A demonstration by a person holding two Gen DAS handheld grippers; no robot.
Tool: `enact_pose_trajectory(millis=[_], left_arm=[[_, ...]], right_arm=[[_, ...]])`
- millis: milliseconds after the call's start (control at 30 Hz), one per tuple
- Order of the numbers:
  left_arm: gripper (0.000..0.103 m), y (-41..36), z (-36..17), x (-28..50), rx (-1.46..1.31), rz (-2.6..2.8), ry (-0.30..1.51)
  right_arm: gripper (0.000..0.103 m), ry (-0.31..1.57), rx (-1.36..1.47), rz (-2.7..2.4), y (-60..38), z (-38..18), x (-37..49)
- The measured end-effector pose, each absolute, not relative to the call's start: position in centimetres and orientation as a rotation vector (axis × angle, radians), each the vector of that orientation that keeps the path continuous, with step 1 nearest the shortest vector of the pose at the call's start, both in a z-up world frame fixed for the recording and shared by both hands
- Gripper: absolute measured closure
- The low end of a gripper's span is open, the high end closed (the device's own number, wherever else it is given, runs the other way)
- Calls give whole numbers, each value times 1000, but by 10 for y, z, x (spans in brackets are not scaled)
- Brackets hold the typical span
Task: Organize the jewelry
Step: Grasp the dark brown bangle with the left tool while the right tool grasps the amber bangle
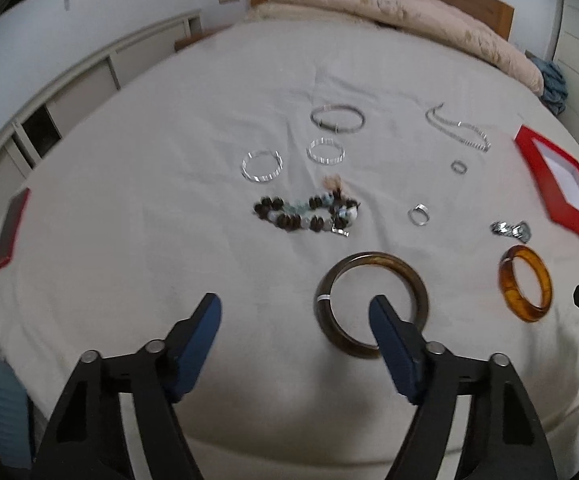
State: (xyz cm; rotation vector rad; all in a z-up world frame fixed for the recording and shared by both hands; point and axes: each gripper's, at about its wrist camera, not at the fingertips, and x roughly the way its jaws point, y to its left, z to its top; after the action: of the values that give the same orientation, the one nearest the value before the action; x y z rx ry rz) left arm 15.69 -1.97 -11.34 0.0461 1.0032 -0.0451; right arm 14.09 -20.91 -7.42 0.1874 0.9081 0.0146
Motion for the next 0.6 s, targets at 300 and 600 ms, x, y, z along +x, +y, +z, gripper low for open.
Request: enact_pose_trajectory(millis=[300, 600], left_arm=[[61, -24, -142, 180, 41, -99, 1075], [93, -42, -141, 186, 112, -136, 1071]], right_arm=[[79, 1007, 199, 49, -211, -115, 177], [94, 1035, 143, 88, -204, -126, 191]])
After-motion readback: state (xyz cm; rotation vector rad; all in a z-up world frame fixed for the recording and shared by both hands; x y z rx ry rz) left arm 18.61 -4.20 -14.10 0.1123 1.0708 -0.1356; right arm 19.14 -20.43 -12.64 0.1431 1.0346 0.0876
